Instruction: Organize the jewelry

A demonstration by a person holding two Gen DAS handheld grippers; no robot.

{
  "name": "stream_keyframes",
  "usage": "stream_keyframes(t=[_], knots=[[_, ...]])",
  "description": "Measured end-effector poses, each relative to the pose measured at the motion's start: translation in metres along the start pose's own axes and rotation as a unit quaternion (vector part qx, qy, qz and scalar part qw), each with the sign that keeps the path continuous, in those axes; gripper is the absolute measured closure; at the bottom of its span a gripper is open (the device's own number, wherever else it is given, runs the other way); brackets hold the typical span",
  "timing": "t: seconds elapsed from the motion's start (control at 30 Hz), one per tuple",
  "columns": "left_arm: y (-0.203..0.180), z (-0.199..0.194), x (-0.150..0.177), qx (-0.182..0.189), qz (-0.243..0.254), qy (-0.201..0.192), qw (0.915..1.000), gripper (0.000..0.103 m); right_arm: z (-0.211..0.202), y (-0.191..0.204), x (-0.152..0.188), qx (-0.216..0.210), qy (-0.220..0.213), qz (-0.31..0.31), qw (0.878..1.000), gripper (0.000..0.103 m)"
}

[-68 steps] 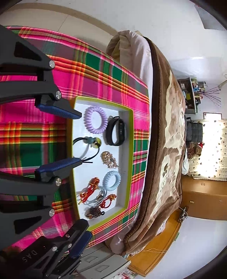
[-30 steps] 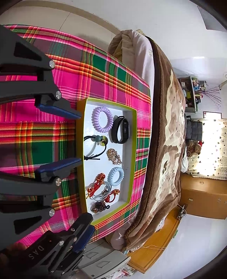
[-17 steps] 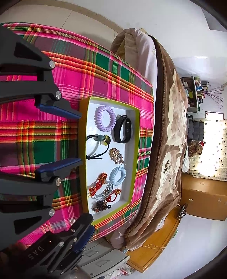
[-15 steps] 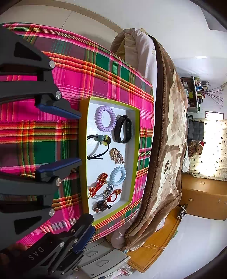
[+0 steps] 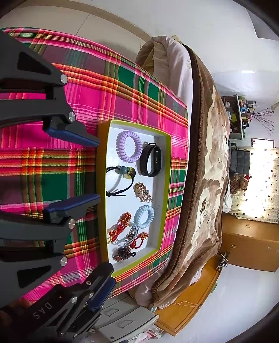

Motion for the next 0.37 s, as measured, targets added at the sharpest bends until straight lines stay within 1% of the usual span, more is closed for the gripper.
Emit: stream_keyframes(t=[0.13,0.37], knots=[[0.0011,-0.0006,-0.0002,-0.004,-0.001,0.000,1.0000,0.055,-0.0001,0.0000,0.0013,0.000,-0.001,0.001,1.000,0.065],[0.0019,-0.0001,0.0002,0.000,-0.005,0.004,1.0000,0.055,-0.0001,-0.0001,0.0016,0.000,0.000,0.001,1.000,0.065]])
Point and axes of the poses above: each gripper's, at about its wrist camera, not at the fingertips, and z roughly the way its jaws point, y to its left, x to its underside, the point moved 1 cm from there along z, roughly the way its jaws point, and after that the axes turned 8 degrees about -y, right-handed, at the moved point
